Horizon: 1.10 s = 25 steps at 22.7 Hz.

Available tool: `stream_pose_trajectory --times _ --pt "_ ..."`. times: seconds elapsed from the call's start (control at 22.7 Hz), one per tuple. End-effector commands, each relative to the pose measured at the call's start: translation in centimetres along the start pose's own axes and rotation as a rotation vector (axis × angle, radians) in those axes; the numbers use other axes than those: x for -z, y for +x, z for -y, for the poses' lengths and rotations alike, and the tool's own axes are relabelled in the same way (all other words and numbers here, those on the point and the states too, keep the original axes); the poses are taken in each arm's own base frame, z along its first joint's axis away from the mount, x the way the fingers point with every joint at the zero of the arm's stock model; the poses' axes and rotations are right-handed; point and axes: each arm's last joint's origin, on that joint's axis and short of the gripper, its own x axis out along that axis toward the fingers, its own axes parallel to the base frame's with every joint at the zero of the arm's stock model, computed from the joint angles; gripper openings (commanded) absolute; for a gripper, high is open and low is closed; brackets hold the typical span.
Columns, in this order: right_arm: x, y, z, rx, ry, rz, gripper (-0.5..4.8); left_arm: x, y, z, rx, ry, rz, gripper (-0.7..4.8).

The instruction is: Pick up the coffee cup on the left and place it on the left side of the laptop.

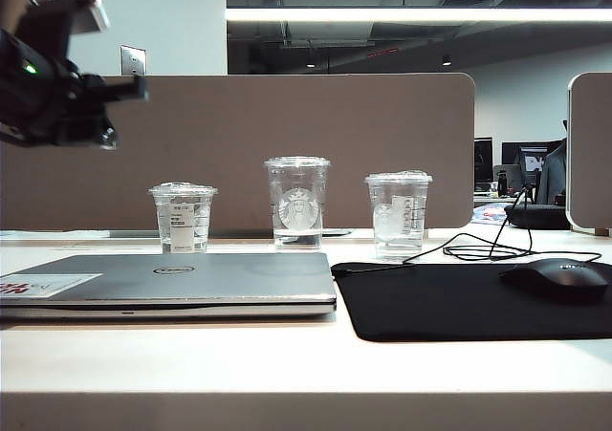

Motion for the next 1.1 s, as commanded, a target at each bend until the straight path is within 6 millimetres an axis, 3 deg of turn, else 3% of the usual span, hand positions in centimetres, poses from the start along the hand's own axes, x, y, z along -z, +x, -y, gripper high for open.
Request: stream_pose_trajectory --times 0.04,0.13,0.18,0.26,0.31,0.66,1.1 --pt "-0.2 -0.1 -0.2 -0.015 0.001 -0.004 -0.03 -0.4 1.6 0.2 0.005 0.0 0.018 -0.06" --pt "-0.1 -0.1 -0.3 -0.018 0.001 -0.009 -0.03 -0.6 3.5 0.3 0.005 0.001 0.008 -0.04" --pt "-0.1 -0.1 -0.3 -0.018 0.001 -0.013 -0.03 -0.6 4.5 0.4 0.004 0.001 0.002 0.57" --pt "0.0 -0.1 -0.3 -0.017 0.001 -0.014 -0.03 -0.6 5.6 0.5 0.004 0.001 -0.007 2.83" --pt "-0.1 -0.1 -0.3 -0.017 0.001 -0.012 -0.03 -0.4 6.5 0.6 -0.001 0.001 -0.018 4.79" --pt "0.0 -0.1 -0.3 -0.019 0.001 -0.018 -0.03 1.5 10.9 0.8 -0.009 -0.111 -0.017 4.79" --pt "0.0 -0.1 -0.3 -0.026 0.002 -0.02 -0.03 3.8 15.2 0.7 -0.08 -0.113 0.011 4.79"
